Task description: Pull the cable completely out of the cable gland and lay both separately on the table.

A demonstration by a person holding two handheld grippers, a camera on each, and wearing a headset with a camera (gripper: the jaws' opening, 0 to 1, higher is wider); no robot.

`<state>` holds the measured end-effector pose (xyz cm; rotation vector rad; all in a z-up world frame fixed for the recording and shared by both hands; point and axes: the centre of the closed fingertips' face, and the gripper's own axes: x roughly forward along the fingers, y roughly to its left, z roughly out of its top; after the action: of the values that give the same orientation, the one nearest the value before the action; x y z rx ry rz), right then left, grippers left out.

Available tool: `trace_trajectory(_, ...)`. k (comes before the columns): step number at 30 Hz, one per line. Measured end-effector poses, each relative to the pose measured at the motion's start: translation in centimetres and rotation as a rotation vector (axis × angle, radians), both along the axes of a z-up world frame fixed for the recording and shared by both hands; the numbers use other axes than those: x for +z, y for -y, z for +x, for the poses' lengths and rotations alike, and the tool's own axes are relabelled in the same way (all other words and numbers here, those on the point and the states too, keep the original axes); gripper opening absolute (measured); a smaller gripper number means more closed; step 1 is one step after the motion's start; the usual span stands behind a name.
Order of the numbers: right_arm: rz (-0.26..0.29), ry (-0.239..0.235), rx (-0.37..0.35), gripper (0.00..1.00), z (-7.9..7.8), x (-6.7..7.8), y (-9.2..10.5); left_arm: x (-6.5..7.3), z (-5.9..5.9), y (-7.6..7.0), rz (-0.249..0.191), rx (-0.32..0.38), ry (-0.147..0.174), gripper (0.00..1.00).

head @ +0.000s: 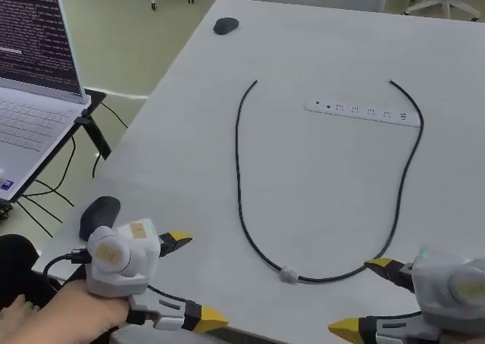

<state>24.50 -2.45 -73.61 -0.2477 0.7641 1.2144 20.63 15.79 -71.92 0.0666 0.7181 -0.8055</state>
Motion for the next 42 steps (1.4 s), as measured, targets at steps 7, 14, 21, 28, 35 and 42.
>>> trace_trajectory(7,-0.040,-0.003,0.020,0.77,0.7,-0.5,-0.7,-0.1,0.1,-0.3,-0.007,-0.006,-0.007,0.93)
trace_trajectory(14,-0.060,-0.005,0.030,0.74,1.5,-0.9,-1.4,-0.1,0.1,-0.3,0.034,-0.061,-0.017,0.90)
trace_trajectory(21,-0.095,0.007,0.069,0.65,1.8,-1.6,-2.8,-0.4,0.4,0.1,0.015,-0.072,-0.023,0.90)
trace_trajectory(28,-0.139,0.000,0.094,0.54,2.6,-2.7,-3.9,-0.9,1.0,0.3,0.006,-0.064,-0.020,0.91)
trace_trajectory(35,-0.172,-0.022,0.119,0.46,3.1,-3.9,-4.7,-1.7,1.5,-0.2,-0.001,-0.051,-0.032,0.91)
trace_trajectory(42,-0.221,-0.039,0.155,0.34,3.2,-5.3,-5.1,-2.5,1.6,-0.1,0.018,-0.055,-0.043,0.91)
